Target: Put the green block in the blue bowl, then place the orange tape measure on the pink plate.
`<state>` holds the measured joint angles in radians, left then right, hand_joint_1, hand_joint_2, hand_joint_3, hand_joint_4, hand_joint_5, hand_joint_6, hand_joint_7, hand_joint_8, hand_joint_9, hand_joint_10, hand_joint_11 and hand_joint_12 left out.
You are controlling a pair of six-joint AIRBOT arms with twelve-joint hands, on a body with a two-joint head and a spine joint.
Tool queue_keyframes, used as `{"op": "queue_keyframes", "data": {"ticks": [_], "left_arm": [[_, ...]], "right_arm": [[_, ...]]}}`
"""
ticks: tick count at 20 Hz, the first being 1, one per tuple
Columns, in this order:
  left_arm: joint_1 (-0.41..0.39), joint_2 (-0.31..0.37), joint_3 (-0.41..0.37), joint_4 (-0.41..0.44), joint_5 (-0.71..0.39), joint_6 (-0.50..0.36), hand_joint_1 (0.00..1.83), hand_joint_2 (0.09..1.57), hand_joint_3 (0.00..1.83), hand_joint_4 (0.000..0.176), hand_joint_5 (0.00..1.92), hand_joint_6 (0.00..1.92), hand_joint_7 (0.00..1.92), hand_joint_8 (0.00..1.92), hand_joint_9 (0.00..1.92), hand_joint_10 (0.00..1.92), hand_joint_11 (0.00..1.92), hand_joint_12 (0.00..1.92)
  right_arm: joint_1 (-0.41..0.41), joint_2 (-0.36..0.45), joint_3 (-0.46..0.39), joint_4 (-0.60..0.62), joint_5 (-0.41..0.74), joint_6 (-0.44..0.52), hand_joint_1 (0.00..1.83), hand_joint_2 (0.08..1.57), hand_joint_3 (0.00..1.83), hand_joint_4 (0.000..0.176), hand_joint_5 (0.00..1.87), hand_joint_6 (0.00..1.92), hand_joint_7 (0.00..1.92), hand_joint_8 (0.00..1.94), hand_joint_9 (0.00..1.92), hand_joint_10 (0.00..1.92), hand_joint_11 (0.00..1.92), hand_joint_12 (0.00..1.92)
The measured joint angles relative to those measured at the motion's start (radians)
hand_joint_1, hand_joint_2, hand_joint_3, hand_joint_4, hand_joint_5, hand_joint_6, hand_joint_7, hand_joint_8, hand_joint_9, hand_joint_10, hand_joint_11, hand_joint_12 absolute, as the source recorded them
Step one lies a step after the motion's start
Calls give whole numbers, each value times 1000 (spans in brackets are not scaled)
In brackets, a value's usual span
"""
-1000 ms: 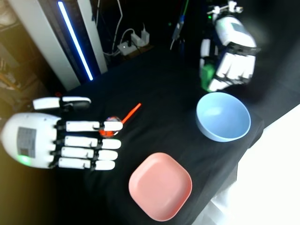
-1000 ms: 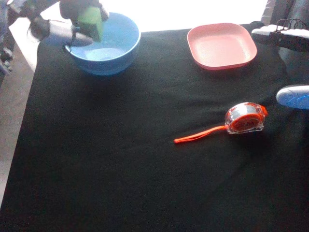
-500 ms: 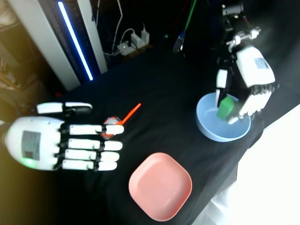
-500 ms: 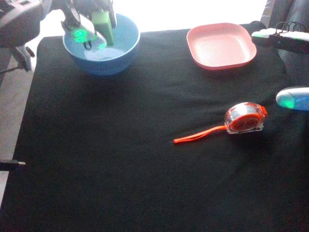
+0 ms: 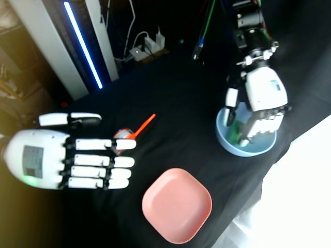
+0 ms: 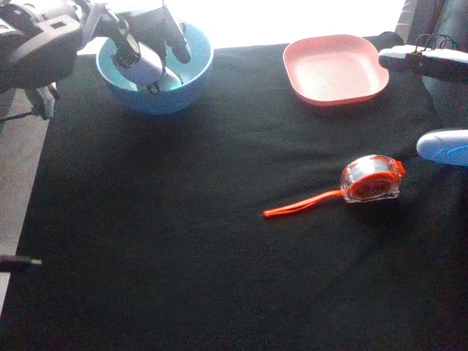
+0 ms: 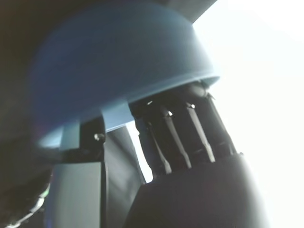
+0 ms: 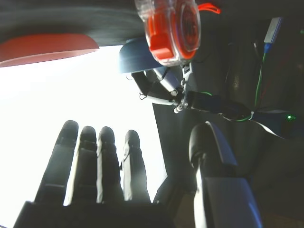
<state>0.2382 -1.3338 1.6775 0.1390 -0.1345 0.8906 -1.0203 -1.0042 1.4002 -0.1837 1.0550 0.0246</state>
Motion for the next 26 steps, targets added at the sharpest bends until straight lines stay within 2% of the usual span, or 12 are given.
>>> {"op": "queue_keyframes", "data": {"ticks": [2,7,10,11,13,14,17,19,20,22,25,26], "left_arm": [[16,58,-74,3,-55,0,866,1046,0,13,686,0,777,260,570,1192,510,1736],[41,225,-276,40,-318,0,909,1015,0,0,780,7,827,212,597,963,402,1557],[119,354,-398,66,-467,-1,824,1036,0,0,687,0,803,83,593,724,327,1478],[172,399,-431,42,-523,0,823,1050,0,0,575,0,662,5,538,394,161,1365],[259,459,-473,5,-592,1,769,1064,0,0,516,0,570,0,515,223,85,1349],[323,502,-510,-19,-631,0,630,1034,0,60,373,6,375,6,365,28,2,1096],[503,588,-611,-70,-722,1,720,990,0,79,262,0,254,0,246,0,0,904],[631,596,-658,-114,-764,-3,734,901,0,65,270,1,269,3,254,4,0,973],[682,584,-664,-117,-767,-18,654,867,0,39,268,3,262,2,199,14,0,582],[743,548,-665,-170,-785,-35,679,851,0,41,270,2,254,0,197,13,0,552],[746,544,-665,-187,-810,-63,675,810,0,45,277,1,291,1,269,14,0,757],[747,544,-664,-188,-813,-68,677,807,0,38,297,4,308,4,290,15,0,809]], "right_arm": [[0,0,0,0,0,4,653,1105,0,120,187,2,137,0,75,0,52,92],[0,1,-2,-3,4,5,747,1067,0,123,189,0,119,0,60,0,16,92],[0,1,-2,-28,4,5,899,1016,1,88,229,3,130,0,57,0,0,417],[0,1,-2,-44,4,9,783,1025,2,113,199,0,116,0,64,1,0,512],[0,1,-2,-67,4,29,717,1018,0,139,193,0,129,1,110,7,0,639],[0,0,-2,-85,5,52,825,960,2,147,217,0,194,1,210,4,11,977],[0,-8,-2,-130,9,64,880,951,1,137,239,4,217,3,214,1,0,999],[0,-10,-5,-139,8,66,893,991,7,127,251,2,231,1,232,3,0,942],[0,-12,-5,-135,6,66,997,998,0,78,324,6,278,5,325,17,30,1036],[0,-16,-5,-137,-5,66,983,997,0,90,379,6,360,10,417,24,104,1066],[0,-42,-1,-138,-23,66,1032,1014,2,0,614,7,620,11,634,23,245,1006],[0,-51,1,-143,-24,66,1035,1025,1,0,673,6,693,9,707,23,300,1038]]}}
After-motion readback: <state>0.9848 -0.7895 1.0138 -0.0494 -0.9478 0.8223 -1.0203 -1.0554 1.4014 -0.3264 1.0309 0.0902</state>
